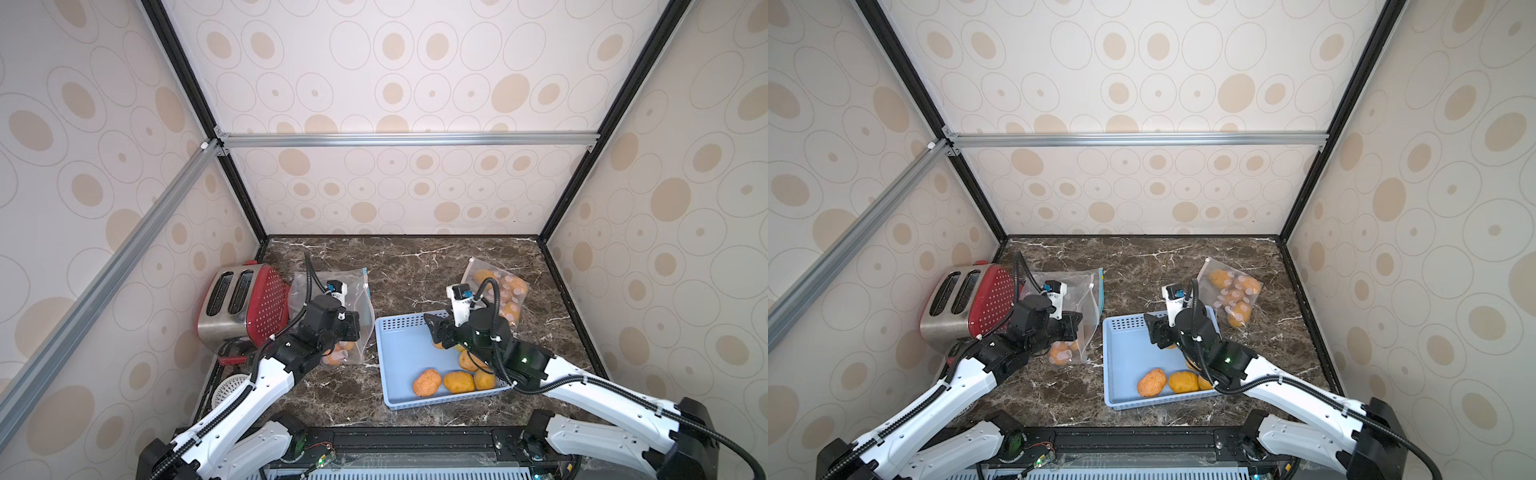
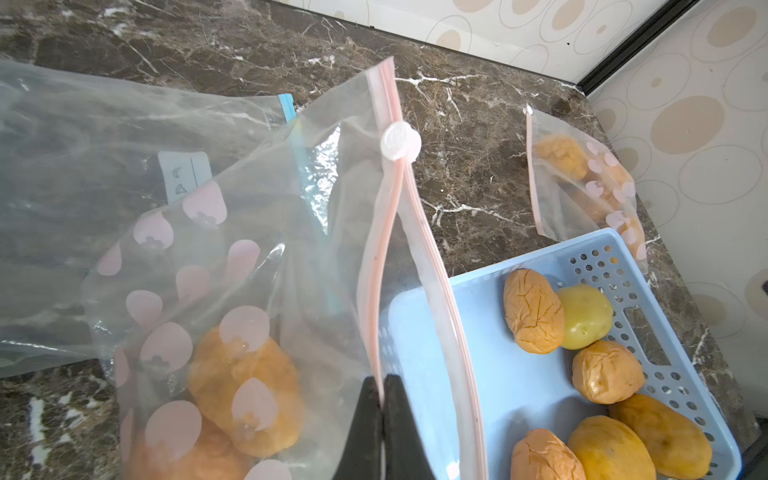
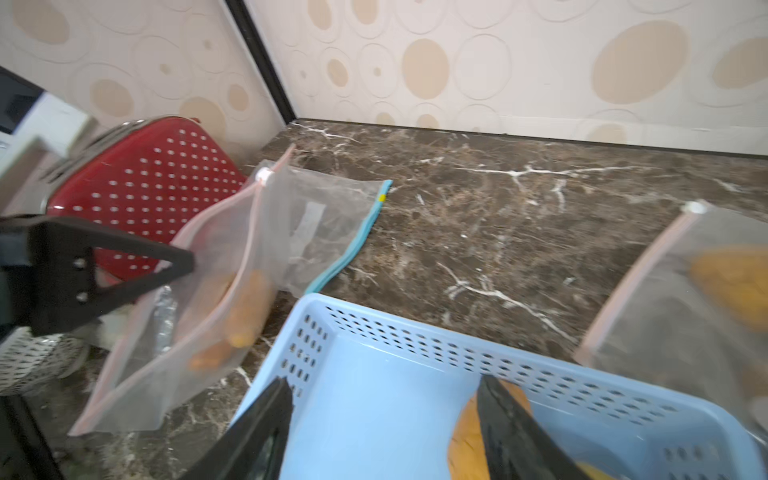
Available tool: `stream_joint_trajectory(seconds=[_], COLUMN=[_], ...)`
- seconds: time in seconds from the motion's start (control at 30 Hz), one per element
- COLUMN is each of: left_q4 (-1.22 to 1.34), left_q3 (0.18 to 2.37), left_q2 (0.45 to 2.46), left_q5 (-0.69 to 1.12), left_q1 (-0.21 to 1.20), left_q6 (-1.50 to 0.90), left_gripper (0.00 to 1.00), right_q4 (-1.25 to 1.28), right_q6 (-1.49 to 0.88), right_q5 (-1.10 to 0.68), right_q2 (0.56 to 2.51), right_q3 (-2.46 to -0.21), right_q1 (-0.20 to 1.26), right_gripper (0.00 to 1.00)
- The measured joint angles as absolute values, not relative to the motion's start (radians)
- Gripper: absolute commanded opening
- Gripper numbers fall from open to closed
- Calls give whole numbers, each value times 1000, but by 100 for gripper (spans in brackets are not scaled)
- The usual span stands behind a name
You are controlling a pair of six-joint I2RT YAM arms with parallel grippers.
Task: Put the potatoes into a zipper bag and zip it
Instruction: Move the potato into the basket.
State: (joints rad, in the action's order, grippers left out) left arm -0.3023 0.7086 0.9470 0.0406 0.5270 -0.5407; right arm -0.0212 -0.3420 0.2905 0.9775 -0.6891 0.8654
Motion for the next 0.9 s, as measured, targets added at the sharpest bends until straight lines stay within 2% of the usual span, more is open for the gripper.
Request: stream_joint_trajectory(seconds=[0.13, 0.23, 0.33, 0.47, 0.63, 0.9], left_q4=[-307, -319, -332, -336, -342, -354], left_q3=[697, 697, 697, 694, 682, 675], left_q2=[930, 915, 911, 926, 941, 938], left_q5=[39, 31, 19, 12, 3, -9], left_q1=[527, 527, 527, 526, 521, 513], left_q6=[-516, -495, -471, -459, -463, -464], left_gripper=[0, 0, 0, 0, 0, 0], right_q4=[-141, -204, -254, -319, -441, -539], right_q6=[-353, -379, -408, -450, -510, -576], right_q5=[332, 334, 303, 221, 111, 40], right_q2=[844, 762, 725, 763, 946, 1165], right_q3=[-625, -578, -550, -560, -667, -783], right_q1=[799, 747, 695, 630, 549, 510], right_gripper=[93, 98, 98, 91, 90, 86])
